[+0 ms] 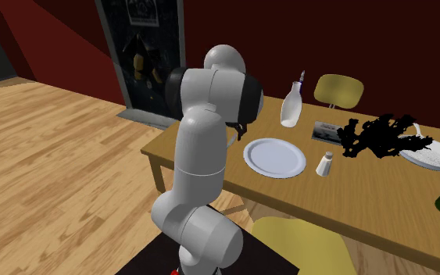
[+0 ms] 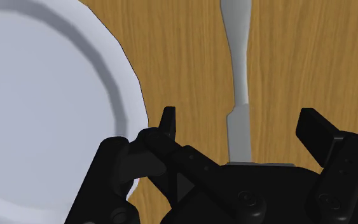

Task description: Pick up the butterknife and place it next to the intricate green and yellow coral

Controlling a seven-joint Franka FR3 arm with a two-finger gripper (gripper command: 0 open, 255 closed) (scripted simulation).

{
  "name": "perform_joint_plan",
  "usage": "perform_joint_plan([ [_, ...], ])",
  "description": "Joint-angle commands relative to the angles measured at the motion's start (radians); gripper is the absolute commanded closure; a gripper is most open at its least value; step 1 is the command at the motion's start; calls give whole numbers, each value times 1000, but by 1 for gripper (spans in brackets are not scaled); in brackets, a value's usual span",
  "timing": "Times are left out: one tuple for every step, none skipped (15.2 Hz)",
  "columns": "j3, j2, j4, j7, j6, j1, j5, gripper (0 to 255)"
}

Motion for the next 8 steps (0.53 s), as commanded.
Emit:
perform_joint_plan([
  [5,49,44,18,-4,15,-10,0],
  [4,51,33,19,9,15,-11,0],
  [4,53,22,19,22,15,-12,0],
  [3,56,12,20,34,16,-14,0],
  [3,59,2,21,47,16,-15,0],
  [2,63,-8,22,60,16,-17,0],
  [2,66,-18,24,73,16,-19,0],
  [1,72,-33,26,93,17,-21,0],
])
